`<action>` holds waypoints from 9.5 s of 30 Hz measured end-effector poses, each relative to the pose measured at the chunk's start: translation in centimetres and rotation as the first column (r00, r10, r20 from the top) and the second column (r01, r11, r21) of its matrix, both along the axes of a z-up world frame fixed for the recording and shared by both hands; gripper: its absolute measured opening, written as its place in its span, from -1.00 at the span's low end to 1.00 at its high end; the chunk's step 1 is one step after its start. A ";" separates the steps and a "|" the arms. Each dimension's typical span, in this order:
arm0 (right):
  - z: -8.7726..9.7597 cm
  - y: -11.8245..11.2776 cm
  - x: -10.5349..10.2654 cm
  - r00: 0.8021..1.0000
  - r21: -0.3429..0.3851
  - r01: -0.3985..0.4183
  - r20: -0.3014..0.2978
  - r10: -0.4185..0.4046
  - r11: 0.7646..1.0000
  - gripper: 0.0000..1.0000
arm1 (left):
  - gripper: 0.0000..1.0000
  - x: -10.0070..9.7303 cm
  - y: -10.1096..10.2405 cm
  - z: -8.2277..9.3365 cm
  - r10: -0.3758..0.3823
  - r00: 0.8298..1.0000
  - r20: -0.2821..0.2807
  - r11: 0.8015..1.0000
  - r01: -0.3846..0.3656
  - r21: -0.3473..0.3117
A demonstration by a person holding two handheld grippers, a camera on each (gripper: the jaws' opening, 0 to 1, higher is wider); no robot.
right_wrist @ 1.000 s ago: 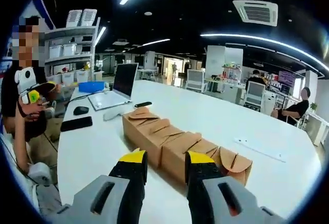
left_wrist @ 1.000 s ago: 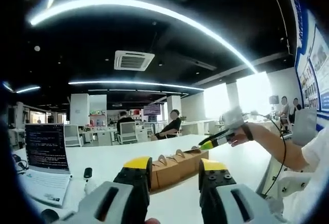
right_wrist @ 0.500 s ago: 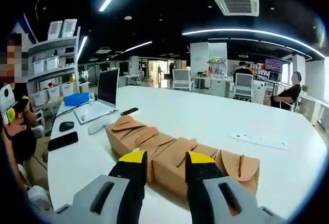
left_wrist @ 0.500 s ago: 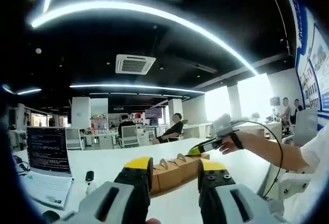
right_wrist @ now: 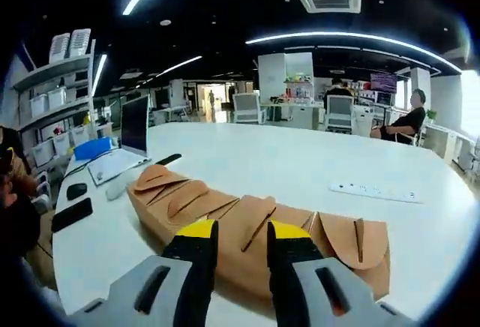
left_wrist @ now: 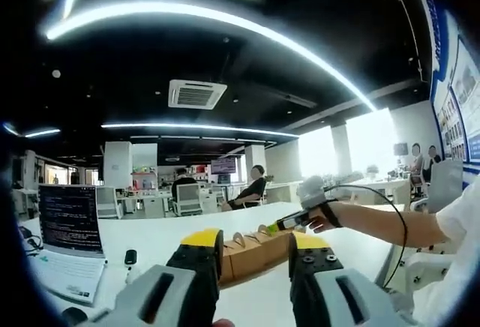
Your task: Pick up one paper box from the group, open the paper box, and remove the item inside
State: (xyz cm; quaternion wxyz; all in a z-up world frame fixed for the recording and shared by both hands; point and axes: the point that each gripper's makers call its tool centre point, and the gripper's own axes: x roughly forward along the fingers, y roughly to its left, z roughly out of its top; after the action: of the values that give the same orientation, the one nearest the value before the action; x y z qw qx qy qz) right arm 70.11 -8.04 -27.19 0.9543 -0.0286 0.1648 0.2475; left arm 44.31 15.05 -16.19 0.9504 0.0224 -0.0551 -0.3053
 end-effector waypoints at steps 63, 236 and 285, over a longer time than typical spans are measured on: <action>-1.6 0.3 -2.5 0.990 0.050 0.109 -0.090 -0.104 0.993 -0.90 | -0.29 0.2 0.0 -0.3 -0.006 1.000 0.000 1.000 0.006 -0.002; -0.9 2.4 -14.9 0.608 -0.009 -0.792 0.094 0.789 0.611 -0.94 | -0.28 -0.5 -2.6 -2.0 -0.130 0.990 -0.056 0.990 0.133 0.050; 9.0 1.7 -19.3 0.760 0.042 -0.616 0.292 0.580 0.786 -0.51 | -0.29 -0.5 -2.7 -1.8 -0.122 0.991 -0.051 0.991 0.124 0.042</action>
State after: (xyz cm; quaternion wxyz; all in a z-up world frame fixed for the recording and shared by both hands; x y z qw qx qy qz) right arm 50.76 -6.36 -18.18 0.8377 -0.0476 0.0014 0.5441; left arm 43.85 12.39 -18.00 0.9301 0.0328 -0.0264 -0.3649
